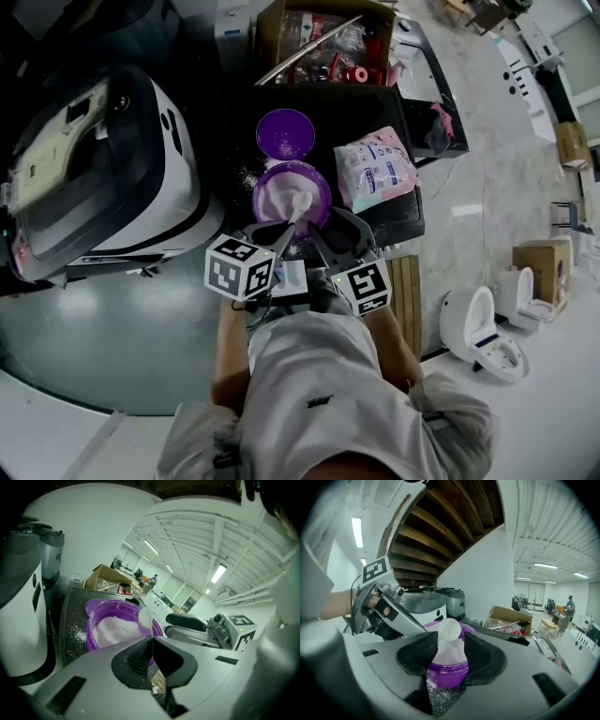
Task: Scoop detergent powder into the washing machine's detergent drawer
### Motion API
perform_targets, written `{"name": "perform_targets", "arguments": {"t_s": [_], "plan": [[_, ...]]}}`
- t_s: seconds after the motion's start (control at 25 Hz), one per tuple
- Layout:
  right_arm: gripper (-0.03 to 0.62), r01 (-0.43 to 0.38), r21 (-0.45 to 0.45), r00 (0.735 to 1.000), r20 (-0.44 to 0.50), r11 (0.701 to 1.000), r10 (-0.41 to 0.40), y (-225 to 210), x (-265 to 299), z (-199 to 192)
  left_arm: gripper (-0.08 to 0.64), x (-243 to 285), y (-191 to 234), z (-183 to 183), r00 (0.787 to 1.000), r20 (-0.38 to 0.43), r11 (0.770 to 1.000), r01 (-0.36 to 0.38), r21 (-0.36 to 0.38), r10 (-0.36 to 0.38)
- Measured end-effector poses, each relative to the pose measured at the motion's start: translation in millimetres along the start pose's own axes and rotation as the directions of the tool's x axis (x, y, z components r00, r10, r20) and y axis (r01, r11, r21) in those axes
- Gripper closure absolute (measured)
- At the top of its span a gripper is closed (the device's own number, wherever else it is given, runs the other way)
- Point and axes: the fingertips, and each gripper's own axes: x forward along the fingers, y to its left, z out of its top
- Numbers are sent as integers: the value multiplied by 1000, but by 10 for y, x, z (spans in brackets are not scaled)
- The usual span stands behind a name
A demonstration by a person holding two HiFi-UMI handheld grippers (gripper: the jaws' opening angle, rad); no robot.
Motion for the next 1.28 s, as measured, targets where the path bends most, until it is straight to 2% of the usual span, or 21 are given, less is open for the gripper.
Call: {"name": "perform_targets", "arguments": {"t_s": [0.2,0.4,0.68,0.96,1.28], "plan": [[423,21,-4,1000,-2,1000,-21,47,-50,39,545,-73,-24,36,1000,28,1000,4,17,-5],[423,-3,-23,1000,24,1000,3,70,-96,82,545,-134,-97,71,998,60,999,-29,24,28],[423,-102,-36,993,59,994,104,92,-153,102,545,-173,-213,72,987,101,992,-124,-8,124],[423,-191,-51,977,84,980,194,112,-305,66,545,-239,-364,-64,966,136,975,-212,-66,219],[423,-250,-68,962,93,966,256,280,-507,26,545,-418,-520,-266,943,170,956,-270,-115,286]]}}
